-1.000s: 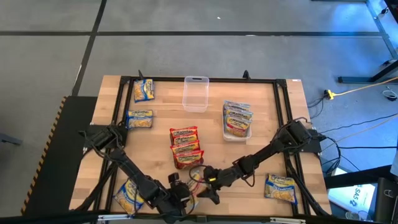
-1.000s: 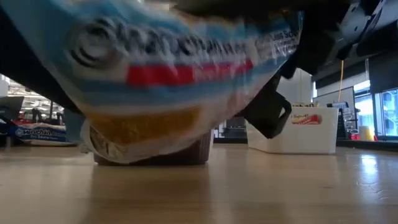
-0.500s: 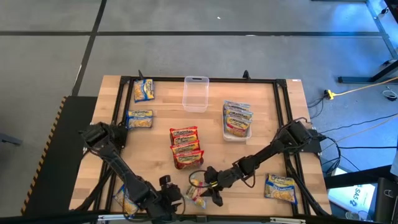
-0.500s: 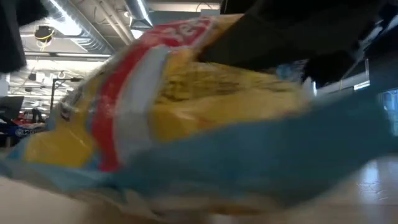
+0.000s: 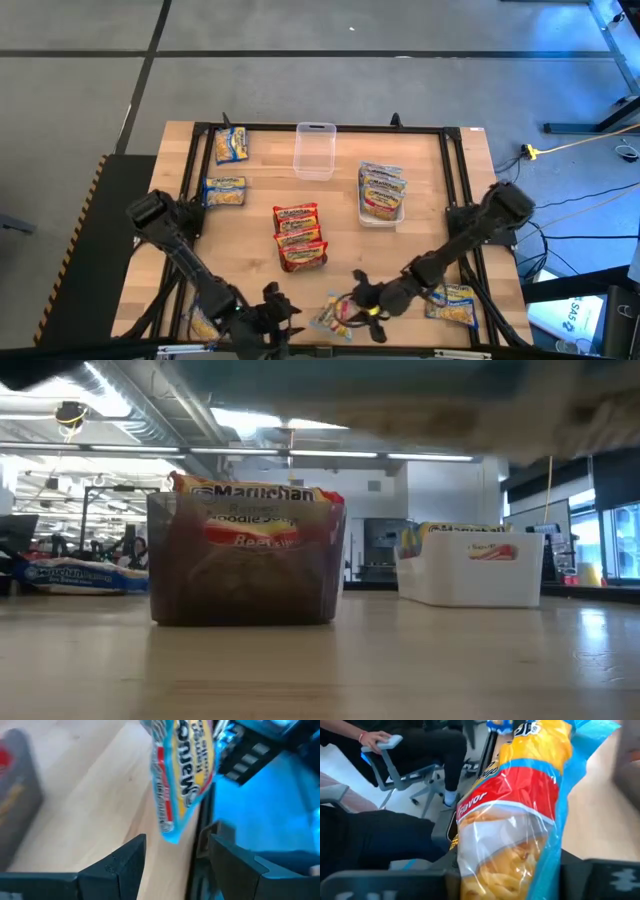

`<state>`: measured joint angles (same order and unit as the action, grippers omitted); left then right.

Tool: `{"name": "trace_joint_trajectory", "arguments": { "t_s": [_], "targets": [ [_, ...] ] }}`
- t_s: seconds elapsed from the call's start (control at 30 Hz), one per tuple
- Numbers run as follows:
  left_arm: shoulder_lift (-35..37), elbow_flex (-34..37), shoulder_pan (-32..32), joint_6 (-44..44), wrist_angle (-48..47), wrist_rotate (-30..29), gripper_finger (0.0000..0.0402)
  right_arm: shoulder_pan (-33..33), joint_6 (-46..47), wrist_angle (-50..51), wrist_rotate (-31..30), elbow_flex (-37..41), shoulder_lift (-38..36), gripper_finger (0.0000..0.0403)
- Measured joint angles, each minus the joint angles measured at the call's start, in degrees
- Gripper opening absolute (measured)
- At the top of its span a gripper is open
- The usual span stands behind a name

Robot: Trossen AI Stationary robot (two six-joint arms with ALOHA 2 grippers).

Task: Sort Maruchan noodles
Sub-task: Put the light blue noodle pack into the white bin

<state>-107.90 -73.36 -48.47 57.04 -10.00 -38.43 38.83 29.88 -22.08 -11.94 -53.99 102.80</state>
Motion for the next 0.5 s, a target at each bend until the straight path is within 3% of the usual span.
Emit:
{"name": "trace_joint_trajectory", "arguments": {
  "t_s": [0.13,0.5],
  "targets": [
    [0.0,2.6,1.9,-2.3,9.6,1.3,0.0208,3.4,-0.8,0.2,-7.1,4.1,-5.4,0.0103],
    [0.0,0.3,7.6,-11.0,15.4,-1.0,0.0208,9.4,-4.7,12.3,-22.6,6.8,-19.1,0.0105]
  ]
}}
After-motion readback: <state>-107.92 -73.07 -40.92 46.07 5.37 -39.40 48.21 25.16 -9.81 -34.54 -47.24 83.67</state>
